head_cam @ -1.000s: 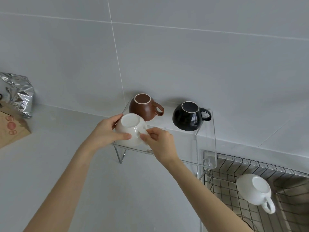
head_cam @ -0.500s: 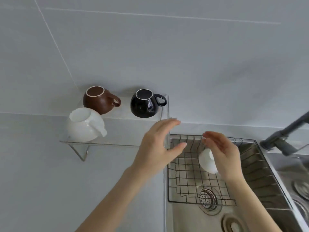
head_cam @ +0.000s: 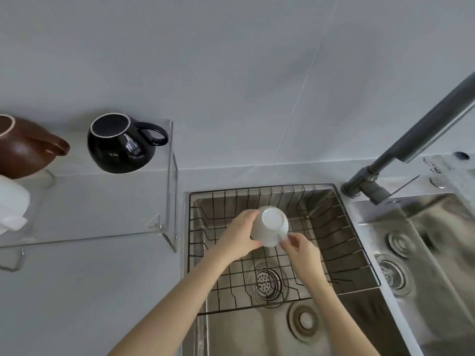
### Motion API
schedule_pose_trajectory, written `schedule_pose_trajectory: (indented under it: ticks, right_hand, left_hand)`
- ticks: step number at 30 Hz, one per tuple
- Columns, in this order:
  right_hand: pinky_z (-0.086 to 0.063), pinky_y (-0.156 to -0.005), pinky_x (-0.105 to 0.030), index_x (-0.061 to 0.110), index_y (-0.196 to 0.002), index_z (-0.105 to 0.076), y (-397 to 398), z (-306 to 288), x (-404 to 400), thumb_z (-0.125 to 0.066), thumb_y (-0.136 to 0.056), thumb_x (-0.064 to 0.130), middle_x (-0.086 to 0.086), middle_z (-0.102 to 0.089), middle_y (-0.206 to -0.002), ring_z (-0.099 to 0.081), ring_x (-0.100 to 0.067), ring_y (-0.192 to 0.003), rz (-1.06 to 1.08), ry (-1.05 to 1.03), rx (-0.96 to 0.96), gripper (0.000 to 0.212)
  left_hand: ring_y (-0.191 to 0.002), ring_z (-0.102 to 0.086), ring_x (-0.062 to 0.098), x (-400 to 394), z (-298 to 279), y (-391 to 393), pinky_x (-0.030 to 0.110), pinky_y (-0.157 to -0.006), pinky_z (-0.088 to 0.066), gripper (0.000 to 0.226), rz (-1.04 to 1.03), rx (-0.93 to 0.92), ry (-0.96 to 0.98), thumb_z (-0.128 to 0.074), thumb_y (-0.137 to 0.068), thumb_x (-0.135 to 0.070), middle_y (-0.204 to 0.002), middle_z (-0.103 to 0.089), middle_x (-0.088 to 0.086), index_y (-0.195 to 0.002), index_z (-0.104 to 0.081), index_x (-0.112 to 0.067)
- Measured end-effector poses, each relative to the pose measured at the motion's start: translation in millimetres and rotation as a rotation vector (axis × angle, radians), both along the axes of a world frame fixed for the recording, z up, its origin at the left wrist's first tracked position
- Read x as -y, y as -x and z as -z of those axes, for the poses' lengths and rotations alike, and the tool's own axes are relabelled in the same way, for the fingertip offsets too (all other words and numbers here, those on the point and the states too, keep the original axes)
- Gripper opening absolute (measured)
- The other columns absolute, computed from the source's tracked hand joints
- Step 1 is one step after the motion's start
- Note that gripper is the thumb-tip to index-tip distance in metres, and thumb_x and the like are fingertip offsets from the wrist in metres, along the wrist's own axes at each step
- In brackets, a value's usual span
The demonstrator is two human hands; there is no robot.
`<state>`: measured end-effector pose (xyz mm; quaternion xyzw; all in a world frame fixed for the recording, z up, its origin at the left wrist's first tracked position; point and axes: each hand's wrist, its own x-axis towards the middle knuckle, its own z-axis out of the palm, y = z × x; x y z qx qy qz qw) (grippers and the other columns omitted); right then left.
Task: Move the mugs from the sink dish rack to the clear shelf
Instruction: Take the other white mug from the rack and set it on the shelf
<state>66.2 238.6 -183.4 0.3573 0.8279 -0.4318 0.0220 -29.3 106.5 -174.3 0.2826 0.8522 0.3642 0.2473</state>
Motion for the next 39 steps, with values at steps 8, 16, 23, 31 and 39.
schedule_pose_trajectory:
  ticks: [8,16,23,31,39]
  right_hand:
    - [-0.040,-0.075,-0.024,0.008,-0.108,-0.059,4.2,18.2,-6.3,-0.055,-0.089,0.024,-0.003,-0.064,-0.095,-0.057,-0.016,-0.090,0.061,0.048,-0.065,0.026]
    - [-0.040,-0.062,-0.011,0.007,-0.099,-0.060,6.0,25.1,-5.6,-0.057,-0.088,0.020,-0.001,-0.063,-0.084,-0.059,-0.016,-0.079,0.087,0.029,-0.098,0.018]
    - [-0.043,-0.063,-0.015,0.010,-0.096,-0.061,2.0,11.1,2.6,-0.058,-0.087,0.021,0.002,-0.063,-0.077,-0.061,-0.017,-0.077,0.105,0.019,-0.176,0.014]
    - [-0.051,-0.071,-0.021,0.015,-0.098,-0.064,15.3,-66.8,18.4,-0.059,-0.086,0.025,0.012,-0.068,-0.079,-0.065,-0.006,-0.076,0.026,0.009,-0.442,0.017]
    - [-0.051,-0.075,-0.025,0.016,-0.095,-0.066,43.1,-157.0,70.7,-0.061,-0.085,0.025,0.000,-0.074,-0.087,-0.066,-0.011,-0.079,-0.254,0.059,-0.650,0.014]
  left_hand:
    - [-0.139,-0.022,0.022,-31.6,31.4,20.2,0.035,-0.113,-0.018,0.095,-0.011,0.124,0.076,-0.076,-0.066,-0.013,-0.153,-0.022,0.008,-0.141,-0.018,-0.013]
    - [-0.136,-0.030,0.022,-29.6,33.2,23.1,0.034,-0.111,-0.023,0.095,-0.039,0.140,0.038,-0.079,-0.062,-0.012,-0.149,-0.032,0.008,-0.140,-0.024,-0.014]
    - [-0.134,-0.032,0.021,-19.4,12.9,20.5,0.029,-0.109,-0.024,0.094,-0.052,0.106,0.004,-0.080,-0.061,-0.014,-0.147,-0.035,0.007,-0.139,-0.026,-0.011]
    - [-0.121,-0.047,0.020,14.3,-70.9,18.3,0.020,-0.092,-0.031,0.090,-0.223,-0.123,-0.143,-0.082,-0.058,-0.023,-0.134,-0.052,0.003,-0.135,-0.035,-0.017]
    - [-0.117,-0.050,0.015,92.5,-156.6,4.5,0.022,-0.098,-0.037,0.089,-0.505,-0.329,-0.338,-0.084,-0.055,-0.024,-0.128,-0.056,0.000,-0.132,-0.041,-0.017]
